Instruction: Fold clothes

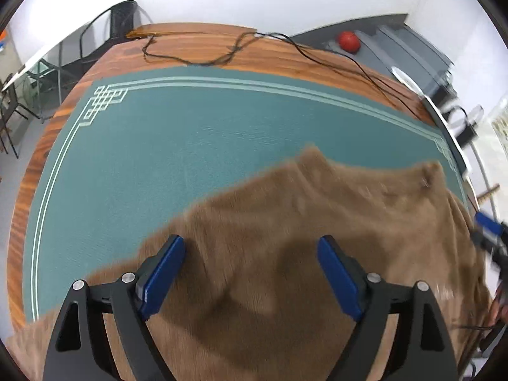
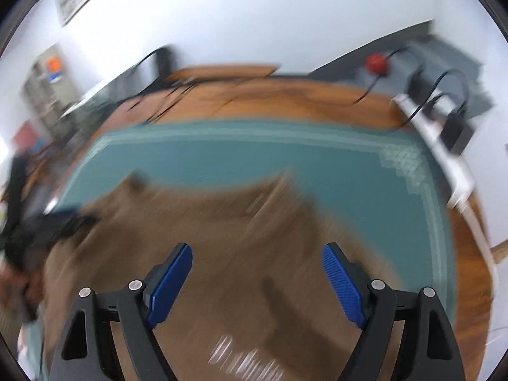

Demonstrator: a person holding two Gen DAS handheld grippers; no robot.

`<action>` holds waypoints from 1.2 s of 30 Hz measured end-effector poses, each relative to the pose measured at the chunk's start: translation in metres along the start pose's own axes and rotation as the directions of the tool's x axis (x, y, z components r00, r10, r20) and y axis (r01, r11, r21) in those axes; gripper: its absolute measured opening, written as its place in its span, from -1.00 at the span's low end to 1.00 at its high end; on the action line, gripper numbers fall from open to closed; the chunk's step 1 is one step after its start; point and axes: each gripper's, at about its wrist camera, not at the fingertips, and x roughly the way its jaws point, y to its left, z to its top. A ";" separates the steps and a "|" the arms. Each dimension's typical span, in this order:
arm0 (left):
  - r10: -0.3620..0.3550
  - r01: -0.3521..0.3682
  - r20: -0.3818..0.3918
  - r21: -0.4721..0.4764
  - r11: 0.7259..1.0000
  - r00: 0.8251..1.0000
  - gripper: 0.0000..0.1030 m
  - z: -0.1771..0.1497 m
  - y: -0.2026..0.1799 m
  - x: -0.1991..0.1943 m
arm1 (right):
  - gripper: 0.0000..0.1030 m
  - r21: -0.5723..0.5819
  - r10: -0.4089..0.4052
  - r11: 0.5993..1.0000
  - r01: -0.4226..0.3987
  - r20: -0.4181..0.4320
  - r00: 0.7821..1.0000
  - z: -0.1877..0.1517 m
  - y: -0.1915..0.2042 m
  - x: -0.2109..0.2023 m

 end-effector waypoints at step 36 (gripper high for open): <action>0.165 -0.165 -0.116 0.007 0.986 0.979 0.88 -0.261 -0.015 -0.118 | 0.75 -0.151 0.172 0.973 -0.176 -0.034 0.984 -0.232 0.062 -0.257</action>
